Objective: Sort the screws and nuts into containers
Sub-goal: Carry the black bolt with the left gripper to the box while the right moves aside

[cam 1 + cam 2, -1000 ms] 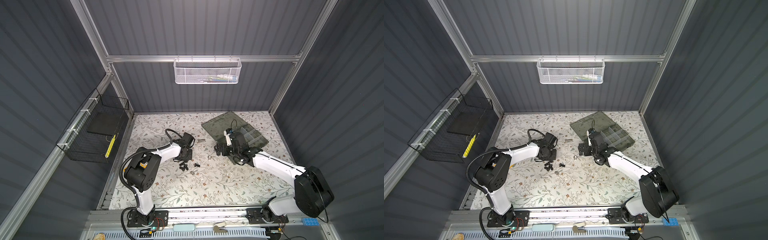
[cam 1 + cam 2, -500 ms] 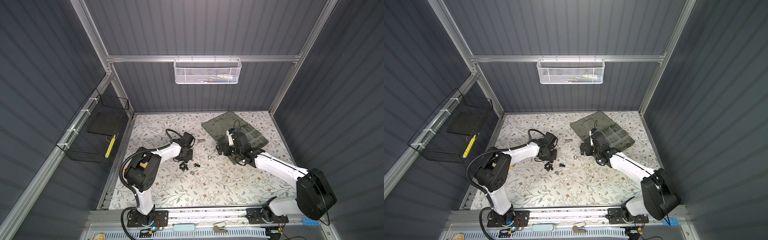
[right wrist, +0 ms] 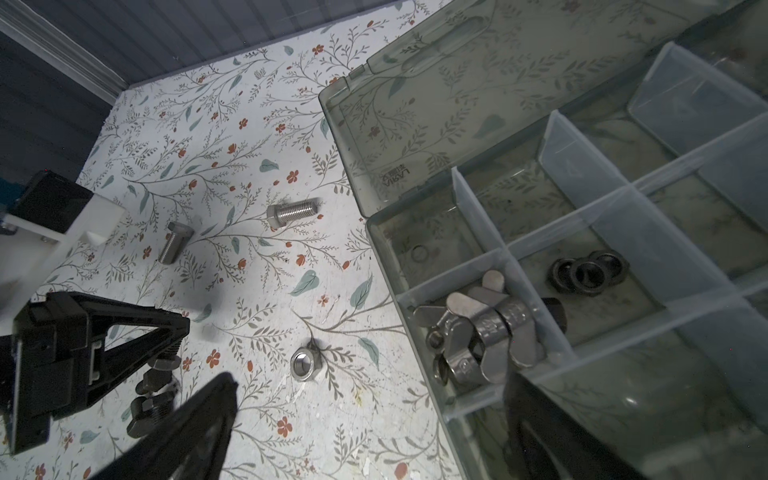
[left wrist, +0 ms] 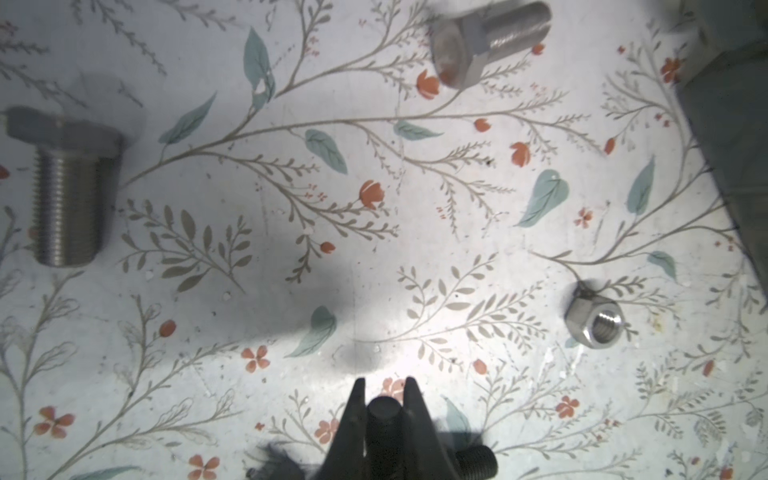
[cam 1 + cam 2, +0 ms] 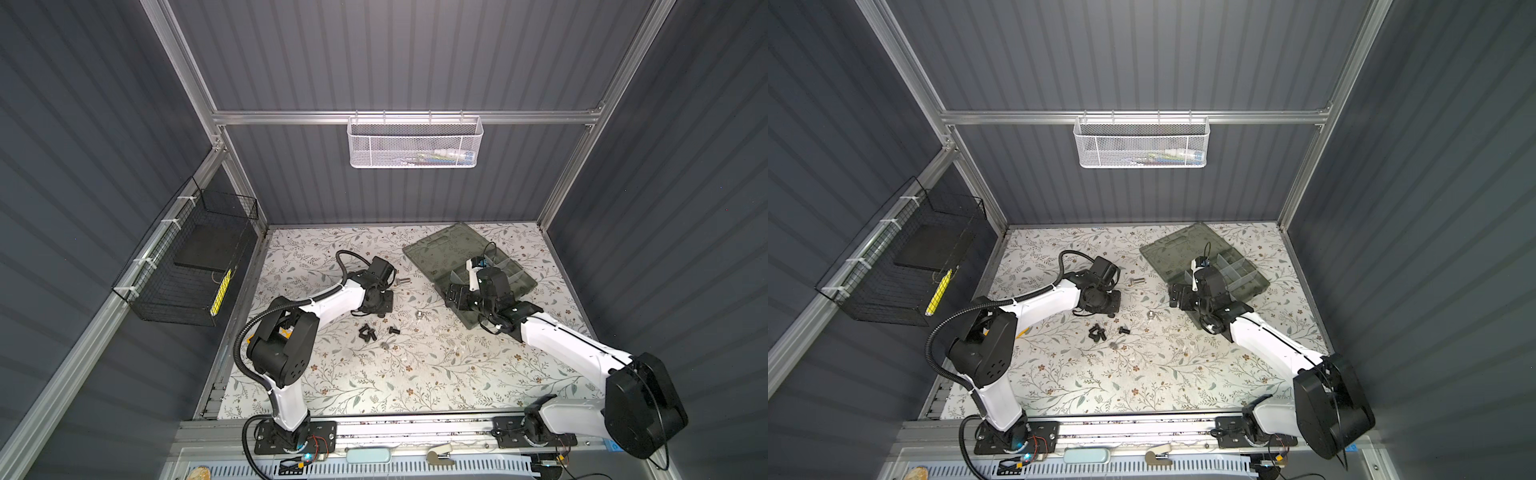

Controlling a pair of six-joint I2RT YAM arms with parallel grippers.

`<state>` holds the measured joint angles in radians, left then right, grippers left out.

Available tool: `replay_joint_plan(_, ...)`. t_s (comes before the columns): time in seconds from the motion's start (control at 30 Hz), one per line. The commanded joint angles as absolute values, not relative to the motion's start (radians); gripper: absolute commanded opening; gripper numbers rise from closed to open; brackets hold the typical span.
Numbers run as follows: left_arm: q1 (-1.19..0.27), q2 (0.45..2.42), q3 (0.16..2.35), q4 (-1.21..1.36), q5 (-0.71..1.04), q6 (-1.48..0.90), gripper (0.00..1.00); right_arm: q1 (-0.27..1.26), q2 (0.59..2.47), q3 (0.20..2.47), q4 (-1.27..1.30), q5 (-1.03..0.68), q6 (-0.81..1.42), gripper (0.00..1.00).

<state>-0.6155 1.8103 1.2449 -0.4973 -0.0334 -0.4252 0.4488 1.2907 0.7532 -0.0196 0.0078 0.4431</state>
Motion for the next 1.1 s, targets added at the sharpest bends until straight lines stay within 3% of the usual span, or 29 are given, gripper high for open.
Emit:
replay_joint_plan(0.0,-0.632,1.786,1.299,-0.527,-0.023,-0.414,0.14,0.436,1.263,0.733,0.003,0.023,0.464,0.99)
replay_joint_plan(0.6,-0.820,2.036,1.759,-0.491,0.080,-0.468,0.14,0.293,0.961,0.582,0.010,0.186,0.562,0.99)
replay_joint_plan(1.07,-0.943,2.218,1.894,-0.278,0.169,-0.534,0.13,0.164,0.762,0.488,-0.018,0.235,0.656,0.99)
